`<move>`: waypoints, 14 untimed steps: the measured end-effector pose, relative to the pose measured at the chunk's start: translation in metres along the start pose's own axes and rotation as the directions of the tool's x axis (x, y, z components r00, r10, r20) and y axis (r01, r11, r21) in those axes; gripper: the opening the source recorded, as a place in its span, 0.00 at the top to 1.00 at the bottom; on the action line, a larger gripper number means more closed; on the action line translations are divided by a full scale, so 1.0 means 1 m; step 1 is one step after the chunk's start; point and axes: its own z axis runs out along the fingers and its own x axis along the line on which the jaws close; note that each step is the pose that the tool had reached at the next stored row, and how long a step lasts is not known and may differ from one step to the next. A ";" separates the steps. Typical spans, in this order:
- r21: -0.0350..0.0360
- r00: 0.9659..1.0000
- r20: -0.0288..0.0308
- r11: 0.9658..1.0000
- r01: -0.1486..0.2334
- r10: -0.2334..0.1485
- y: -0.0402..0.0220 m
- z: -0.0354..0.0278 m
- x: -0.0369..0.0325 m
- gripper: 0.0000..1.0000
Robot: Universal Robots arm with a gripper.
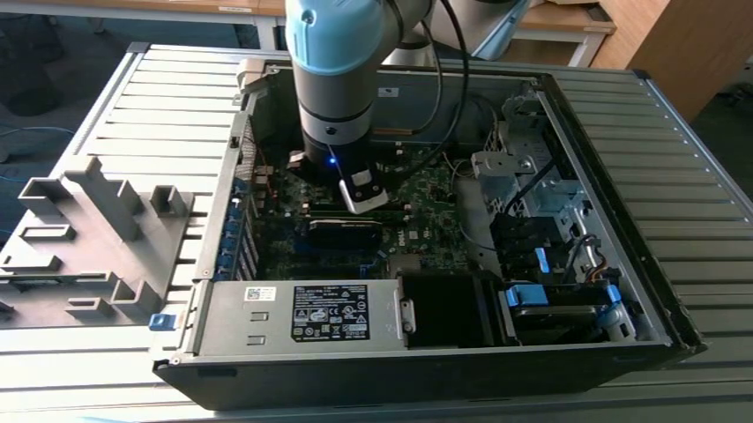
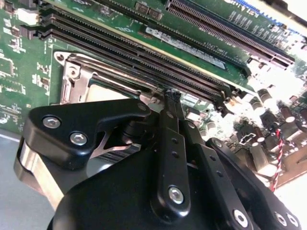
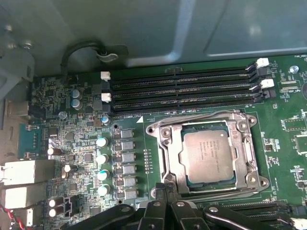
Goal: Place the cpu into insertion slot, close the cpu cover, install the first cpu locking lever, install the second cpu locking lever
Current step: 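Install the second cpu locking lever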
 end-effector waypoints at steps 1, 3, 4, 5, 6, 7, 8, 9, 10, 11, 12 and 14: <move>-0.001 1.000 0.000 1.000 0.000 0.000 -0.0001 0.0002 0.0003 0.89; -0.003 1.000 0.000 1.000 0.000 0.000 -0.0001 0.0005 0.0008 0.89; -0.003 1.000 0.000 1.000 0.000 0.000 -0.0001 0.0006 0.0009 0.89; -0.003 1.000 0.000 1.000 0.000 0.000 -0.0001 0.0006 0.0009 0.89; -0.004 1.000 0.000 1.000 0.000 0.000 0.0000 0.0002 0.0009 0.89; -0.005 1.000 0.001 1.000 0.000 0.000 0.0005 -0.0012 0.0009 0.89; -0.005 1.000 0.001 1.000 0.000 0.000 0.0011 -0.0040 0.0009 0.89; -0.004 1.000 0.000 1.000 0.000 0.000 0.0016 -0.0072 0.0010 0.89; -0.004 1.000 0.000 1.000 0.000 0.000 0.0022 -0.0101 0.0011 0.89; -0.004 1.000 0.000 1.000 0.000 0.000 0.0029 -0.0130 0.0012 0.89; -0.004 1.000 0.000 1.000 0.000 0.000 0.0035 -0.0162 0.0012 0.89; -0.004 1.000 0.000 1.000 0.000 0.000 0.0048 -0.0221 0.0013 0.89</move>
